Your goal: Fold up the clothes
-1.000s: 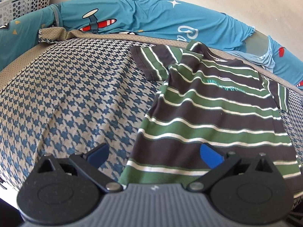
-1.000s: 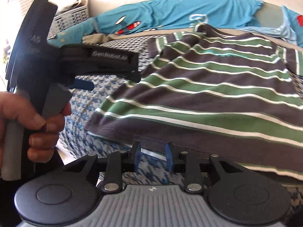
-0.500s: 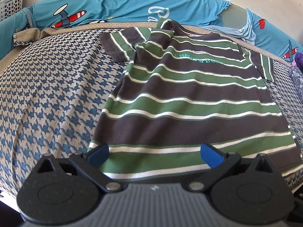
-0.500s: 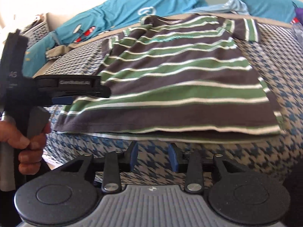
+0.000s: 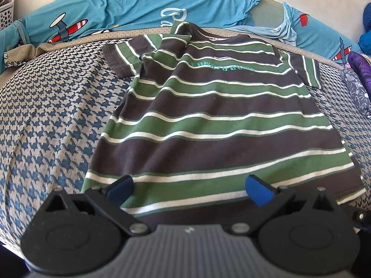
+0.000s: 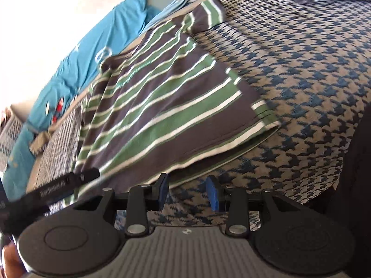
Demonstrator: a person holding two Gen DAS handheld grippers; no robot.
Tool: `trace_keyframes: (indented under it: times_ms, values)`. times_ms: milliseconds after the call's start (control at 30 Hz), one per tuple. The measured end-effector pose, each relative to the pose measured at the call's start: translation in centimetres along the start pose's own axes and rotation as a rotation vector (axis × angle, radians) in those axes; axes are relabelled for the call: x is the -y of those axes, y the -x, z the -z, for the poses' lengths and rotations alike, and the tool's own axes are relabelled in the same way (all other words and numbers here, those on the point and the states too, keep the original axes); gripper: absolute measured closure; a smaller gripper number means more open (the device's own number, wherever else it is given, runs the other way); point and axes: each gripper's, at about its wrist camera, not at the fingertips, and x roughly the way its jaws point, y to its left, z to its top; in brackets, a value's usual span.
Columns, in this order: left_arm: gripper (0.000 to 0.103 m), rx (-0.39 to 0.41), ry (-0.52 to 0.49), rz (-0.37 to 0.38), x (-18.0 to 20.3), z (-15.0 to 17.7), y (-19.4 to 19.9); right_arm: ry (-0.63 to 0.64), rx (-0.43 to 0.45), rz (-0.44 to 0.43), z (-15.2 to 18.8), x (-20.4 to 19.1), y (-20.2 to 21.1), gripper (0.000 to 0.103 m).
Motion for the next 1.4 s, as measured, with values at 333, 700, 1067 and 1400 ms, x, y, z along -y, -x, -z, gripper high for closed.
trace_keyframes:
  times_ms: [333,700,1067,1400]
  values:
    - [0.000,-0.004,-0.038,0.002,0.9,0.3,-0.2,-0.126,0.062,0.002,-1.3,1.6,0.2,0.068]
    - [0.000,-0.014,-0.063,-0.006,1.1,0.6,-0.5,-0.098,0.093,0.040,-1.8,0.8,-1.0,0.097]
    - [0.000,-0.014,-0.058,-0.002,1.1,0.6,-0.4,-0.074,0.077,0.048,-1.7,1.1,-0.3,0.098]
    - [0.000,-0.016,-0.026,0.003,0.8,0.3,-0.6,-0.161,0.089,0.080,-1.9,3.4,2.0,0.092]
